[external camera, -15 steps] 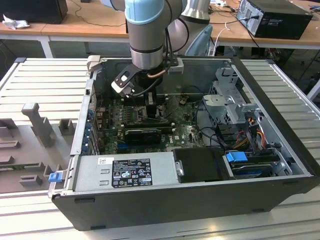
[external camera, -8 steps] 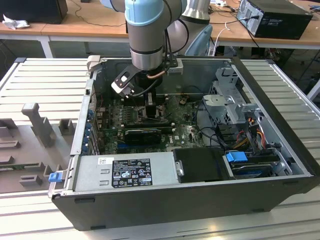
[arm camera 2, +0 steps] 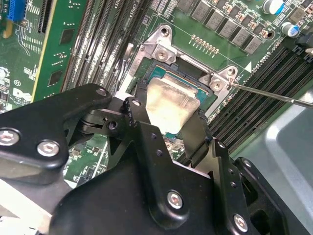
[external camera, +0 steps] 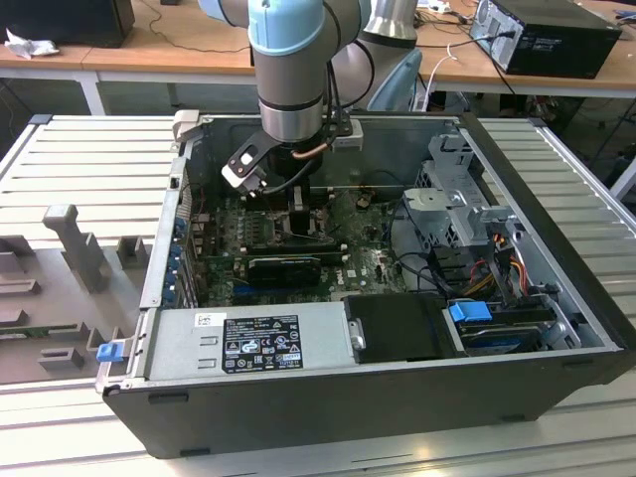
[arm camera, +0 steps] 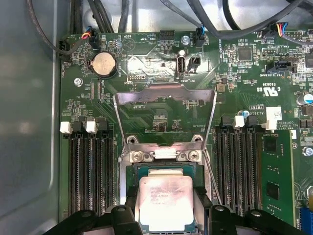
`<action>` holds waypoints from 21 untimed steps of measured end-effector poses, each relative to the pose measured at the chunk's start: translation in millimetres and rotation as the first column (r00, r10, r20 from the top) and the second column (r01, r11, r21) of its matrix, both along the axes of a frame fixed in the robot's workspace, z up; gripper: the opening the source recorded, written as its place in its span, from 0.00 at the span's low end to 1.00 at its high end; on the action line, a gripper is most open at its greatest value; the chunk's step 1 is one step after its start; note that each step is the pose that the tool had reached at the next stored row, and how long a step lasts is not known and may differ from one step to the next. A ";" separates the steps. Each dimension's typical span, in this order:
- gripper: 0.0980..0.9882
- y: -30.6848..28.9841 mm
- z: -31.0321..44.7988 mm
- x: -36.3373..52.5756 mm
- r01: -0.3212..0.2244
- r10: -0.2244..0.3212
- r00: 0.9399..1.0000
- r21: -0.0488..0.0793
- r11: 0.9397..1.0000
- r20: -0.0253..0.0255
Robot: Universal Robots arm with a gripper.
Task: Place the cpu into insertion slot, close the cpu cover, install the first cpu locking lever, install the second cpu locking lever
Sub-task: 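Place the cpu into insertion slot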
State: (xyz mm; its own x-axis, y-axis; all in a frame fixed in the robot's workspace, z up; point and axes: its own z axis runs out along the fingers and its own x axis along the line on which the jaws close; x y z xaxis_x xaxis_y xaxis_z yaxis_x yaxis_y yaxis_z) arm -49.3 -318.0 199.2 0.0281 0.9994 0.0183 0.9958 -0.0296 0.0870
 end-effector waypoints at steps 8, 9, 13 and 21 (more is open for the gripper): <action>0.57 0.1 5.5 0.0 0.000 0.000 1.000 0.000 1.000 0.000; 0.57 0.1 6.4 -0.1 0.000 0.000 1.000 0.000 1.000 0.000; 0.57 0.1 10.5 0.0 0.000 0.000 1.000 -0.003 1.000 0.000; 0.01 0.1 13.2 0.0 0.000 0.000 1.000 -0.011 1.000 0.000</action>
